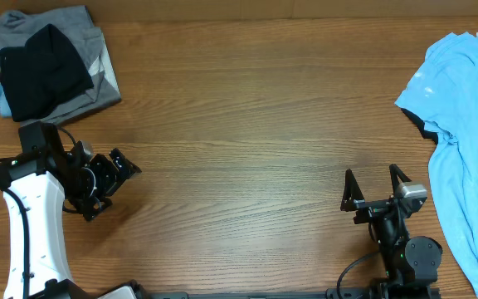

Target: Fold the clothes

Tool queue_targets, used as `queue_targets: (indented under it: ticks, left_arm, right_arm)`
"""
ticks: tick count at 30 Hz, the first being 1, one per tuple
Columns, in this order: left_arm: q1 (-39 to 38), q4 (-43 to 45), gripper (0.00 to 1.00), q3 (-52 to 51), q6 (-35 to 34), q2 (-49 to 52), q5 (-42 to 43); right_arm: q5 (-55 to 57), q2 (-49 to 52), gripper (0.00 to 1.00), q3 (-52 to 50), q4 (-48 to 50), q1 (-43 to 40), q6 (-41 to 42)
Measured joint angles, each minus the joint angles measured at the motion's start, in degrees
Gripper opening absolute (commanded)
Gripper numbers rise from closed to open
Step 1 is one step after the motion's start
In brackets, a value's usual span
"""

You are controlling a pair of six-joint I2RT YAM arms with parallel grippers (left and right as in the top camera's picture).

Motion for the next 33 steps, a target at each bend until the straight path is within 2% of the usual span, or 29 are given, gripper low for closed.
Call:
queue_targets:
  ticks: [12,19,25,30,33]
  left_arm:
    - [0.00,-0.02,1.00,0.00,0.02,0.00,-0.09]
    - [-0.02,-0.87,1.00,-0.15,0.02,-2.45,-3.89]
    - [-4.96,2.84,1.00,-3.34,0.35,-16.90,-5.42]
    - [-16.26,11.80,1.00,-14.34,1.27,-35.87,-5.81]
    - [-19.65,13.75,1.00,-19.93,1.84,-45.99,-6.14]
  right_arm:
    - [0.02,0.00,1.00,0.00,0.02,0.00,0.00]
    - [0.00,0.00,1.00,0.00,0.00,0.00,-0.02]
    - [0.02,0.00,1.00,0.00,-0.02,0.00,-0.04]
    - [0.00,0.00,1.00,0.00,0.04,0.00,-0.15]
    - [0.00,0.00,1.00,0.00,0.00,0.00,-0.17]
